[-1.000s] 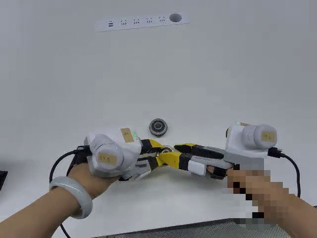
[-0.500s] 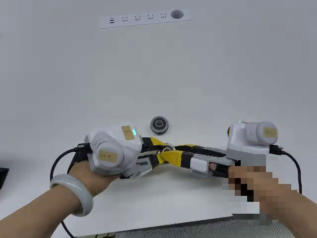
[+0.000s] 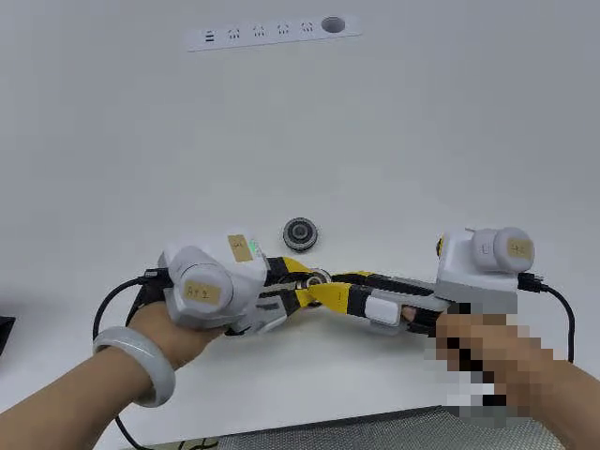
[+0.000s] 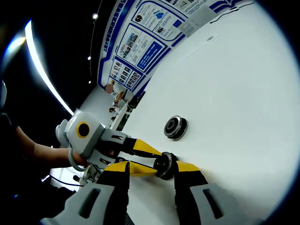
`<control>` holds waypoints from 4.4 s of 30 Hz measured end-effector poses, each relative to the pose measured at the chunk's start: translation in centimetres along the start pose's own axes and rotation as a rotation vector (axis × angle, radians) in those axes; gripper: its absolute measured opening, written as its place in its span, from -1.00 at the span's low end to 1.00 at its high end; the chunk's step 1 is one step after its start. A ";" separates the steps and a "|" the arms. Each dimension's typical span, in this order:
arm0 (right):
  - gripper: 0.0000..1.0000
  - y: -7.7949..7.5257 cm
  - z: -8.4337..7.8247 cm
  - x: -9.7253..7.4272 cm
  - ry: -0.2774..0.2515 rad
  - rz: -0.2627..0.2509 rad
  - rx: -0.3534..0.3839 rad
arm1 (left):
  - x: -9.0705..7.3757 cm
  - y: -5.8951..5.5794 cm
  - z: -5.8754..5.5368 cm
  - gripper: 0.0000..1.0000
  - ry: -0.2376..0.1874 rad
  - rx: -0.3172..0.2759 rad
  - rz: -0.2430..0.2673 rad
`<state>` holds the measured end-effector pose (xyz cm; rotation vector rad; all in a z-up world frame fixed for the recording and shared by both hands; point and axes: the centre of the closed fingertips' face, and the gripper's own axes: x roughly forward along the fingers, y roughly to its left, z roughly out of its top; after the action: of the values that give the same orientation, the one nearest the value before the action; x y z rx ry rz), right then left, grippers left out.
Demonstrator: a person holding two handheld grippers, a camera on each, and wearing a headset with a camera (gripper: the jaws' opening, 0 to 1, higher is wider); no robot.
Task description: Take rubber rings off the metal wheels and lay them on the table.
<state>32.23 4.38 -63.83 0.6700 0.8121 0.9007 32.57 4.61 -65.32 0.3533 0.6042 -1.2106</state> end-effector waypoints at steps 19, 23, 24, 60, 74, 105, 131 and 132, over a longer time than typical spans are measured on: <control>-0.62 -1.4 -0.5 -0.2 0.021 -0.034 0.057 | 0.0 0.0 0.0 -0.77 -0.005 -0.004 -0.001; -0.69 -1.6 -0.5 -0.2 0.024 -0.042 0.062 | 0.0 0.0 0.0 -0.77 -0.006 -0.004 -0.001; -0.71 -1.7 -0.5 -0.2 0.024 -0.045 0.066 | 0.0 0.0 0.0 -0.77 -0.006 -0.005 -0.002; -0.96 -2.0 -0.4 -0.1 0.044 -0.083 0.058 | 0.0 -0.1 0.0 -0.77 0.000 0.004 -0.002; -0.97 -1.5 -0.2 0.1 0.044 -0.074 0.066 | -0.1 0.0 0.0 -0.77 -0.001 0.003 -0.001; -0.96 -0.4 0.8 0.8 0.015 -0.045 0.067 | 0.0 0.0 0.0 -0.75 -0.009 0.024 0.008; -0.96 -0.7 0.5 0.4 0.019 -0.062 0.068 | -1.2 0.5 0.7 -0.60 -0.052 0.002 0.052; -0.96 -0.7 0.5 0.4 0.019 -0.061 0.069 | -1.2 0.5 0.6 -0.60 -0.051 0.001 0.053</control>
<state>33.10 4.33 -64.23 0.6940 0.8788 0.8278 32.93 5.36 -64.13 0.3364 0.5469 -1.1658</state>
